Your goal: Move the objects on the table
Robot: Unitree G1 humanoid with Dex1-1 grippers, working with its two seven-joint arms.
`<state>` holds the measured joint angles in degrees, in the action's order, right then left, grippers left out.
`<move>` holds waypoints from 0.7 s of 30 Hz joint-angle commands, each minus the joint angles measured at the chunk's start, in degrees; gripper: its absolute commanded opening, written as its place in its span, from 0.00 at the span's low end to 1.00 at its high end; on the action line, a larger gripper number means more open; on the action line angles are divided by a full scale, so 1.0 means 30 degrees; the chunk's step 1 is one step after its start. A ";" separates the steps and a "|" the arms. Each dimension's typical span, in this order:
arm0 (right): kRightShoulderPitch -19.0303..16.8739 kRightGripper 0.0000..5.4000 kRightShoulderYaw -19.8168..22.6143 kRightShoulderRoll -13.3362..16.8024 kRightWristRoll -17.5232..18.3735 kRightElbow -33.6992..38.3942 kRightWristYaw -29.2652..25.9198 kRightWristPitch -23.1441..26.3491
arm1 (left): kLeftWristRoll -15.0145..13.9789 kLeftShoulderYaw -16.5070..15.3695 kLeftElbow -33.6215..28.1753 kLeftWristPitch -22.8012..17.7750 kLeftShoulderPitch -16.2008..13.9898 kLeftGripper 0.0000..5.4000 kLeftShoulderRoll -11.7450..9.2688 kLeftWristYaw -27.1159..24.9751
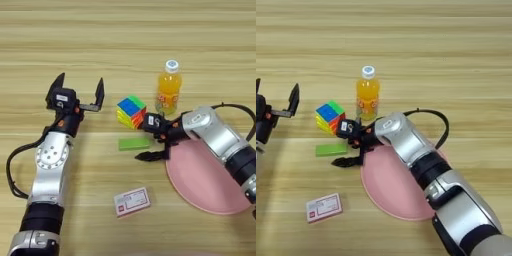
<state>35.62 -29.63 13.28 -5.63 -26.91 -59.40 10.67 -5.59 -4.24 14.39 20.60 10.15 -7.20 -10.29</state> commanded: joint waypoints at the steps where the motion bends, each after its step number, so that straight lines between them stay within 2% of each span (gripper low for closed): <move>1: 0.0419 0.78 -0.0210 0.0040 -0.0364 -0.0019 -0.0357 0.0119 | 0.0160 0.0056 0.0042 0.0069 0.0182 1.00 0.0161 0.0171; 21: 0.0180 0.35 -0.0271 0.0001 -0.0739 -0.0082 -0.0690 0.0068 | 0.0218 -0.0045 0.0054 0.0082 0.0244 1.00 0.0225 0.0125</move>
<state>35.75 -29.90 13.07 -7.10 -26.97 -60.98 10.65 -5.18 -4.27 14.39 20.60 10.15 -6.36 -10.11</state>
